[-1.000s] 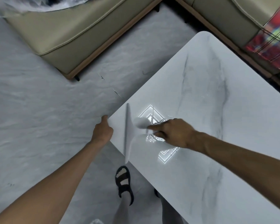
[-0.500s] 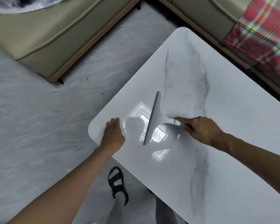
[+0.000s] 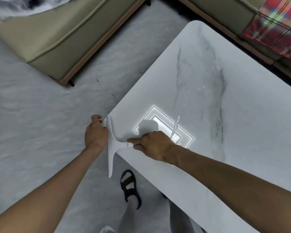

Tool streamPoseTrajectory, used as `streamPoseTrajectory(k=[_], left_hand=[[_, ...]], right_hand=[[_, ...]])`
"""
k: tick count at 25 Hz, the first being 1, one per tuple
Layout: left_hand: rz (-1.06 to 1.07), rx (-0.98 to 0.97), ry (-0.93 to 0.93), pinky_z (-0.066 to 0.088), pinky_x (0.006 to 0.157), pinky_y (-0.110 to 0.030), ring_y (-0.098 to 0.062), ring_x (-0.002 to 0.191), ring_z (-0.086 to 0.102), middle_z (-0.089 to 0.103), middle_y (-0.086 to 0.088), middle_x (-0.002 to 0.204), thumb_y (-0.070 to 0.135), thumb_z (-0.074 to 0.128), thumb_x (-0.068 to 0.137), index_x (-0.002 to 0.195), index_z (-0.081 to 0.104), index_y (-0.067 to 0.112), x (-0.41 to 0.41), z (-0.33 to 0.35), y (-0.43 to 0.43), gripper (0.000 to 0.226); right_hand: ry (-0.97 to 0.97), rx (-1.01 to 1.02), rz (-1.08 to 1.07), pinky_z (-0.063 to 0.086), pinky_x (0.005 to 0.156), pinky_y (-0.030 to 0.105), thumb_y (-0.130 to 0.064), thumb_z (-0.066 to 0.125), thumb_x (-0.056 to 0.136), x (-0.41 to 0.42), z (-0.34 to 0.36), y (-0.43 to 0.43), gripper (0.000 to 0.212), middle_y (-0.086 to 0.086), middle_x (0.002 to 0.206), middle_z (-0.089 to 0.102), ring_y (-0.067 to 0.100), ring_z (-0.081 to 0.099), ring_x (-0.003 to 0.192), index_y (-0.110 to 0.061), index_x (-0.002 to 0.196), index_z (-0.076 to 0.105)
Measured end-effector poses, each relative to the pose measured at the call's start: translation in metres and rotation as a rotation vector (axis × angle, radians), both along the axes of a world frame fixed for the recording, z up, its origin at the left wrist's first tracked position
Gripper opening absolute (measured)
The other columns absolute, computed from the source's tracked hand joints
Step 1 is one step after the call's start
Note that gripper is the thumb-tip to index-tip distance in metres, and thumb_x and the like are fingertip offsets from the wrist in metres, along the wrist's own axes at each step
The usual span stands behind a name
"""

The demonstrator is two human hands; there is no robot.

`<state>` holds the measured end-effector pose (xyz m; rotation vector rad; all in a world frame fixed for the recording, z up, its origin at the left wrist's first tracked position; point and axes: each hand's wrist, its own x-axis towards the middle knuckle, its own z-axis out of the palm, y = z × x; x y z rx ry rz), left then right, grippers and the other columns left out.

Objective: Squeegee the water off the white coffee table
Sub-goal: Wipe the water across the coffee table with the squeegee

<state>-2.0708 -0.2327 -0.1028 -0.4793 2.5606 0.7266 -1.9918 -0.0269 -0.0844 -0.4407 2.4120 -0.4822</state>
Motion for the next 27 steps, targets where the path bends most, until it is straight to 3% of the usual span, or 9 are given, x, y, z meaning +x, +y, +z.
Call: streamPoseTrajectory(k=[4,7,10,13,15,20,23,25,27], left_hand=[[-0.136,-0.016,-0.138,0.046,0.095,-0.038,-0.034,0.117,0.056,0.053,-0.016,0.137,0.004,0.047,0.09,0.143,0.033,0.017,0.013,0.0,-0.024,0.056],[-0.341,0.0,-0.2,0.044,0.102,-0.037,-0.032,0.126,0.051,0.045,-0.013,0.145,0.006,0.046,0.091,0.15,0.025,0.016,0.028,0.0,-0.013,0.063],[-0.541,0.036,-0.234,0.038,0.111,-0.038,-0.027,0.138,0.039,0.032,-0.01,0.155,0.008,0.047,0.093,0.152,0.022,0.012,0.047,0.003,0.007,0.064],[-0.644,0.08,-0.201,0.033,0.115,-0.035,-0.026,0.14,0.035,0.033,-0.011,0.153,0.004,0.046,0.092,0.149,0.026,0.007,0.06,0.003,0.026,0.061],[-0.646,0.091,-0.187,0.033,0.115,-0.035,-0.027,0.14,0.036,0.033,-0.011,0.153,0.002,0.044,0.092,0.149,0.026,0.007,0.069,0.001,0.036,0.06],[-0.511,0.017,-0.119,0.039,0.111,-0.039,-0.028,0.138,0.04,0.03,-0.007,0.157,0.006,0.042,0.093,0.154,0.014,0.012,0.086,-0.011,0.048,0.067],[-0.529,-0.049,-0.03,0.036,0.113,-0.037,-0.026,0.142,0.036,0.026,-0.007,0.159,0.005,0.044,0.093,0.155,0.009,0.012,0.106,-0.02,0.061,0.072],[-0.598,-0.046,-0.053,0.031,0.116,-0.036,-0.025,0.143,0.033,0.023,-0.008,0.16,0.006,0.046,0.093,0.155,0.008,0.01,0.127,-0.022,0.075,0.072],[-0.617,-0.029,-0.106,0.036,0.112,-0.038,-0.028,0.137,0.039,0.029,-0.012,0.154,0.011,0.046,0.093,0.152,0.016,0.01,0.144,-0.023,0.094,0.066]], right_hand=[[0.012,0.004,-0.006,0.041,0.079,0.032,-0.045,0.033,0.101,0.009,-0.007,-0.009,0.039,0.003,0.124,0.063,0.03,0.061,0.108,-0.051,0.14,0.039],[0.006,0.072,-0.098,0.046,0.082,0.034,-0.047,0.032,0.1,0.043,0.007,0.051,0.039,-0.004,0.122,0.064,0.026,0.063,0.105,-0.061,0.136,0.034],[-0.057,0.233,-0.205,0.046,0.072,0.032,-0.046,0.029,0.101,0.087,0.038,0.114,0.043,-0.008,0.102,0.068,0.021,0.064,0.093,-0.069,0.135,0.019],[-0.08,0.317,-0.272,0.048,0.074,0.033,-0.048,0.029,0.101,0.112,0.059,0.136,0.04,-0.009,0.101,0.068,0.021,0.064,0.092,-0.064,0.137,0.027],[-0.061,0.246,-0.278,0.046,0.074,0.031,-0.048,0.03,0.101,0.117,0.058,0.121,0.038,-0.009,0.101,0.067,0.021,0.064,0.094,-0.061,0.137,0.033],[-0.091,0.085,-0.154,0.043,0.08,0.031,-0.044,0.031,0.102,0.122,0.017,0.053,0.039,-0.005,0.123,0.064,0.026,0.062,0.105,-0.056,0.138,0.036],[-0.049,0.126,-0.186,0.044,0.079,0.032,-0.046,0.029,0.101,0.144,0.004,0.083,0.039,-0.002,0.12,0.066,0.027,0.063,0.104,-0.059,0.138,0.033],[-0.03,0.157,-0.217,0.039,0.072,0.029,-0.046,0.03,0.101,0.166,0.006,0.123,0.04,-0.005,0.114,0.067,0.024,0.065,0.099,-0.065,0.135,0.028],[-0.041,0.171,-0.28,0.036,0.069,0.028,-0.047,0.031,0.1,0.188,0.016,0.168,0.044,-0.008,0.107,0.068,0.022,0.065,0.094,-0.074,0.13,0.014]])
